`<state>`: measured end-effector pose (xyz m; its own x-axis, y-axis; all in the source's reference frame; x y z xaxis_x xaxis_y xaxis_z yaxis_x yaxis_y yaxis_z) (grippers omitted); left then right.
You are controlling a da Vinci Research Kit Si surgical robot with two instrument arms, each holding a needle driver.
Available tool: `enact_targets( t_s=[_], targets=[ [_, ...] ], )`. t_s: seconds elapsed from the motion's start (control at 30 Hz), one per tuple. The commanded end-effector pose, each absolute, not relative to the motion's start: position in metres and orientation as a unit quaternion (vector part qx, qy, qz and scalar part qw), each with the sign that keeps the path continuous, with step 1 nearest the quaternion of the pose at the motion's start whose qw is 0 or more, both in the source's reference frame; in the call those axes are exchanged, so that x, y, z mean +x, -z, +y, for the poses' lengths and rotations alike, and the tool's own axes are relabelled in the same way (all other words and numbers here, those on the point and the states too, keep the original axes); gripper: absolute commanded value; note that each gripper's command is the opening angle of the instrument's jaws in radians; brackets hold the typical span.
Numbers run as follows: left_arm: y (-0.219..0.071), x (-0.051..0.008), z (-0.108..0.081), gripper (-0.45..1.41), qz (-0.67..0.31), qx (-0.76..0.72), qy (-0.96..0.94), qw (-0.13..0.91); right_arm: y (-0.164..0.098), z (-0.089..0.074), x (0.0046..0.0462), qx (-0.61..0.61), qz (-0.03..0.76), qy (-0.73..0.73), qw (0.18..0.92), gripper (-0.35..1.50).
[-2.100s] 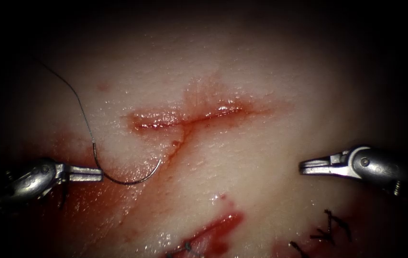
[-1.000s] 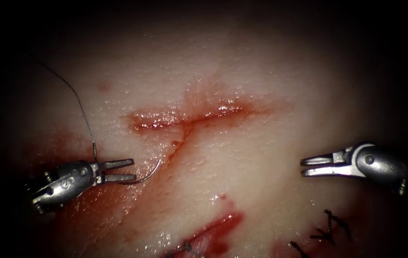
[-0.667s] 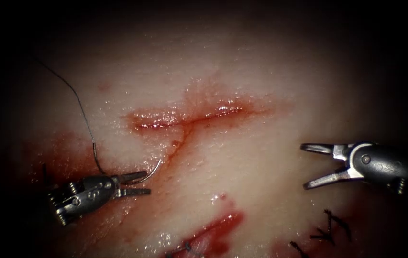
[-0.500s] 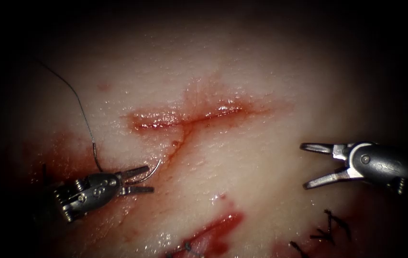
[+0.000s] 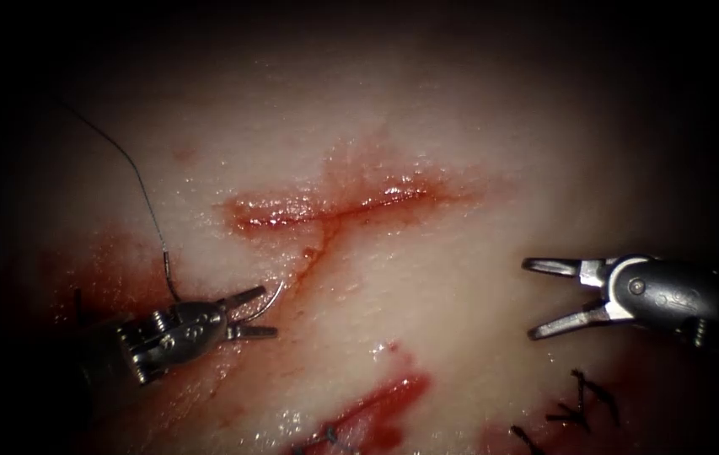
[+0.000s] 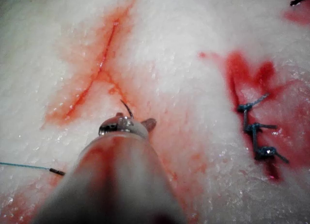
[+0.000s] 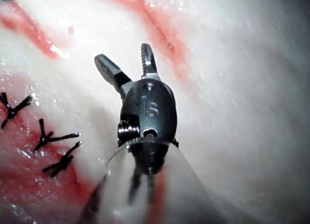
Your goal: Wound Closure
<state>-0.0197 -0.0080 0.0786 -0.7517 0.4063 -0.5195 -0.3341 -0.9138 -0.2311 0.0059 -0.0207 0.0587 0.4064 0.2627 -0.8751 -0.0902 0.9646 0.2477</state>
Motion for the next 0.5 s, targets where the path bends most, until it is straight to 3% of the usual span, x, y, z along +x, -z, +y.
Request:
enact_targets(
  t_s=[0.03, 0.2, 0.33, 0.37, 0.5],
  targets=[
    [-0.0793, -0.0203, -0.0075, 0.46, -0.061, -0.291, -0.934, 0.2, -0.0592, -0.0204, 0.0067, 0.08, 0.536, -0.105, 0.834, 1.01],
    [-0.0798, -0.0203, -0.0073, 0.32, -0.051, -0.28, -0.938, 0.2, -0.0593, -0.0205, 0.0068, 0.081, 0.535, -0.107, 0.834, 1.01],
    [-0.0792, -0.0202, -0.0072, -0.37, -0.039, -0.275, -0.946, 0.169, -0.0594, -0.0207, 0.0069, 0.08, 0.535, -0.107, 0.834, 1.01],
    [-0.079, -0.0202, -0.0071, -0.45, -0.039, -0.278, -0.947, 0.155, -0.0594, -0.0207, 0.0069, 0.08, 0.535, -0.107, 0.834, 0.99],
    [-0.0777, -0.02, -0.0071, -0.45, -0.033, -0.304, -0.946, 0.106, -0.0595, -0.0206, 0.0068, 0.081, 0.534, -0.109, 0.834, 0.94]
  ],
)
